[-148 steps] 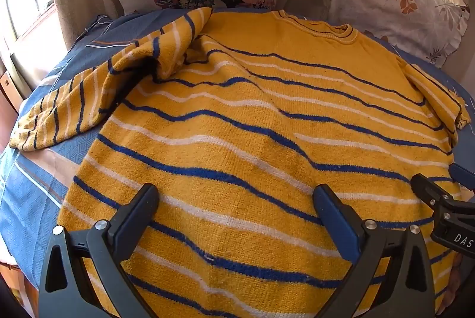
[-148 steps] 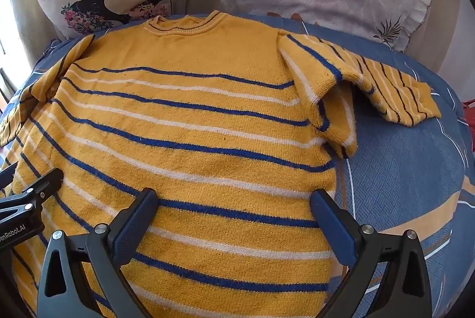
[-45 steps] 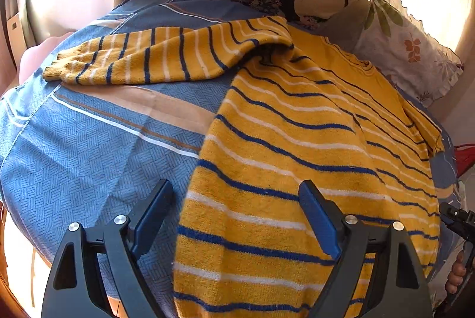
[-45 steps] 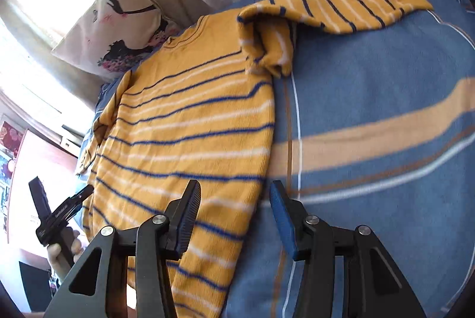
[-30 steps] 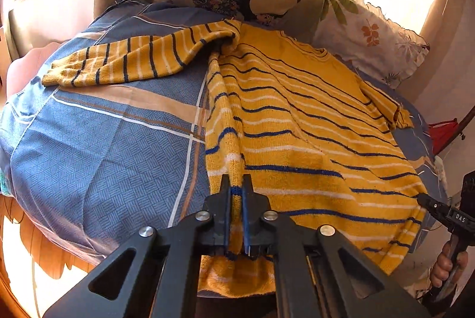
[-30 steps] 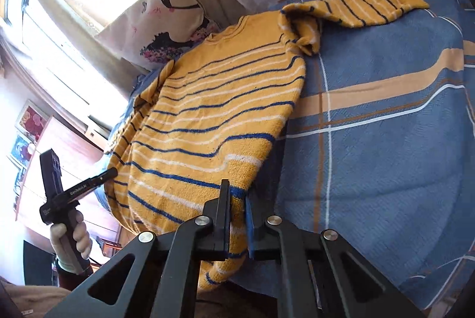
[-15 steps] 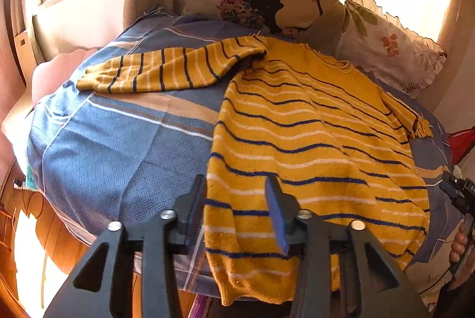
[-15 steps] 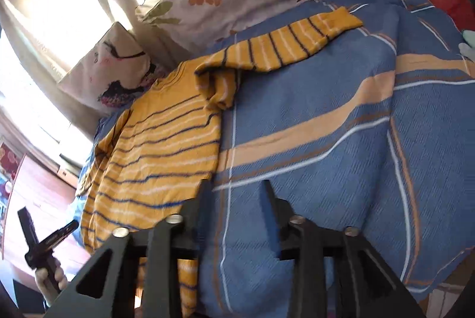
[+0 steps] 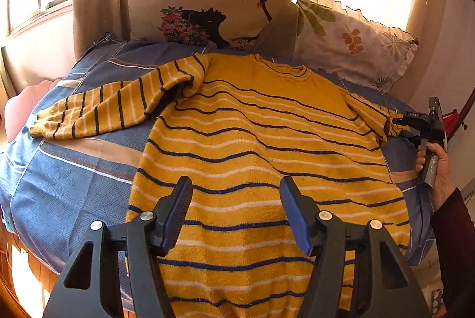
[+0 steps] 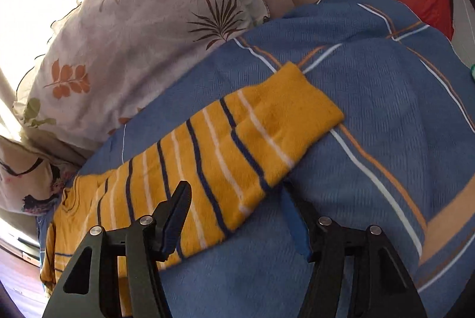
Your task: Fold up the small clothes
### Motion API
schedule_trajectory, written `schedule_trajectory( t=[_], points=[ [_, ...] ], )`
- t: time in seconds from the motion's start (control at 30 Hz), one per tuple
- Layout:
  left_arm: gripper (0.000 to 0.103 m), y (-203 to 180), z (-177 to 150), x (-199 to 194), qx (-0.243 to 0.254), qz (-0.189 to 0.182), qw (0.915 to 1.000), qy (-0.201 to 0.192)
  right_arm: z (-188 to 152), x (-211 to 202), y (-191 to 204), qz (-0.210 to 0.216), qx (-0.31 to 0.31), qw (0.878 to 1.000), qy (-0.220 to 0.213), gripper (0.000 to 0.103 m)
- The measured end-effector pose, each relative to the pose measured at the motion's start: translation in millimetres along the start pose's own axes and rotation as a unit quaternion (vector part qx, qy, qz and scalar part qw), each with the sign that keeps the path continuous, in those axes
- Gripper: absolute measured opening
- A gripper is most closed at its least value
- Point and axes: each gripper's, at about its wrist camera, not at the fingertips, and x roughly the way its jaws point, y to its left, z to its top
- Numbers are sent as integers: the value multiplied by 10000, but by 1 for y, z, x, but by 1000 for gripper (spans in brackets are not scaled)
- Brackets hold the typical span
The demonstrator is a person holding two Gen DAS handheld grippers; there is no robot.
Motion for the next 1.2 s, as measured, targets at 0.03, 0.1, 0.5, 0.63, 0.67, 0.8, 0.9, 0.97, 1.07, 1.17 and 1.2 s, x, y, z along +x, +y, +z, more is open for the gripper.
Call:
schedule_trajectory(
  t=[0.03, 0.1, 0.5, 0.63, 0.67, 0.8, 0.9, 0.97, 1.07, 1.17, 1.2],
  points=[
    [60, 4, 1, 0, -66, 42, 10000, -7, -8, 21, -13, 105, 151, 9998, 92, 5],
    [60, 15, 4, 0, -201, 108, 9997, -31, 2, 27, -33, 389, 523, 9979, 38, 6],
    [60, 82, 11, -3, -960, 211, 9946, -320, 52, 5, -98, -942, 1040, 9797, -1431, 6],
    [60, 96, 5, -5, -1110, 189, 9931, -314, 31, 39, -44, -600, 428, 9883, -1337, 6],
    [60, 98, 3, -5, -1128, 196, 9929, -314, 25, 47, -27, -406, 238, 9909, -1264, 6],
    [60, 113, -7, -11, -1272, 193, 9911, -340, 11, -10, 78, 489, -708, 9924, -876, 6],
    [60, 127, -13, -14, -1429, 213, 9889, -351, 3, -41, 152, 1233, -1394, 9816, -430, 6],
    [60, 137, -18, -17, -1531, 244, 9873, -342, -3, -61, 209, 1556, -1820, 9708, -131, 5],
    [60, 154, -25, -22, -1670, 335, 9848, -338, -21, -56, 281, 1937, -2327, 9525, 332, 5],
    [60, 173, -32, -28, -1828, 443, 9815, -347, -45, -39, 331, 2093, -2721, 9362, 754, 5],
    [60, 179, -34, -29, -1885, 472, 9803, -349, -54, -31, 344, 2090, -2844, 9317, 861, 5]
  ],
)
